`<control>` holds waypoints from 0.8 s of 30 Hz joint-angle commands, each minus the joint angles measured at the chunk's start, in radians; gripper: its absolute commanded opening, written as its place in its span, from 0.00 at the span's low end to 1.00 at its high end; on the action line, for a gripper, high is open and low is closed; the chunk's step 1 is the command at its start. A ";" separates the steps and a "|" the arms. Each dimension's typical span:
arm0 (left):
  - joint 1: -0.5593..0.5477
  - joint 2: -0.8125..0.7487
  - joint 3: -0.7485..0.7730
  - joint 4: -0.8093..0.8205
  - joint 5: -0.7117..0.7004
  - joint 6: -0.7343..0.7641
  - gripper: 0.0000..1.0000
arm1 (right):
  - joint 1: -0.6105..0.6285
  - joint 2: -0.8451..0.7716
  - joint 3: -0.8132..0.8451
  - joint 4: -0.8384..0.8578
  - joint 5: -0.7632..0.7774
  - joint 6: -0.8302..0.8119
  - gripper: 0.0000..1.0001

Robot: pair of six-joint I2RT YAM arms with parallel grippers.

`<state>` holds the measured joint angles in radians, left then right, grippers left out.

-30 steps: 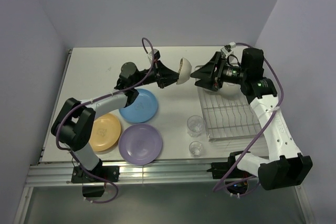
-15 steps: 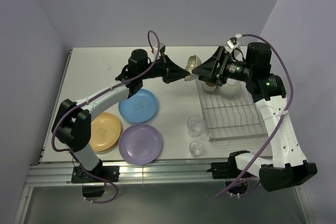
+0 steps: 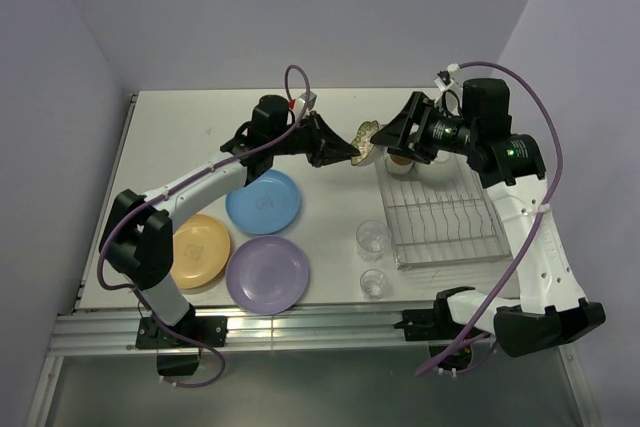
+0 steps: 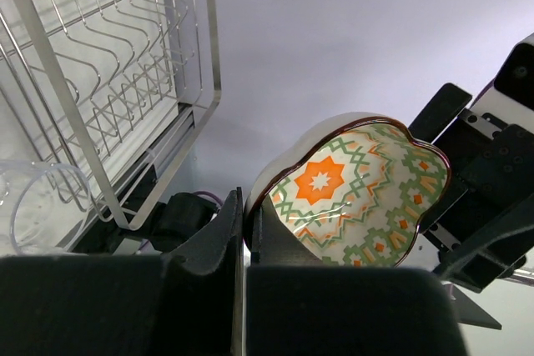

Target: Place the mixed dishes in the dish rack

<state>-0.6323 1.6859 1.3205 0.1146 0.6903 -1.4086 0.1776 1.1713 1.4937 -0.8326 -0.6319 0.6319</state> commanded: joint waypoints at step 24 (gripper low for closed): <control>-0.012 -0.006 0.094 0.011 0.029 0.043 0.00 | 0.023 0.056 0.043 -0.043 0.069 -0.097 0.65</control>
<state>-0.6365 1.6863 1.3525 0.0551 0.6846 -1.3693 0.1940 1.2198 1.5440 -0.9192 -0.5442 0.5346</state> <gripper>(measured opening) 0.046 0.654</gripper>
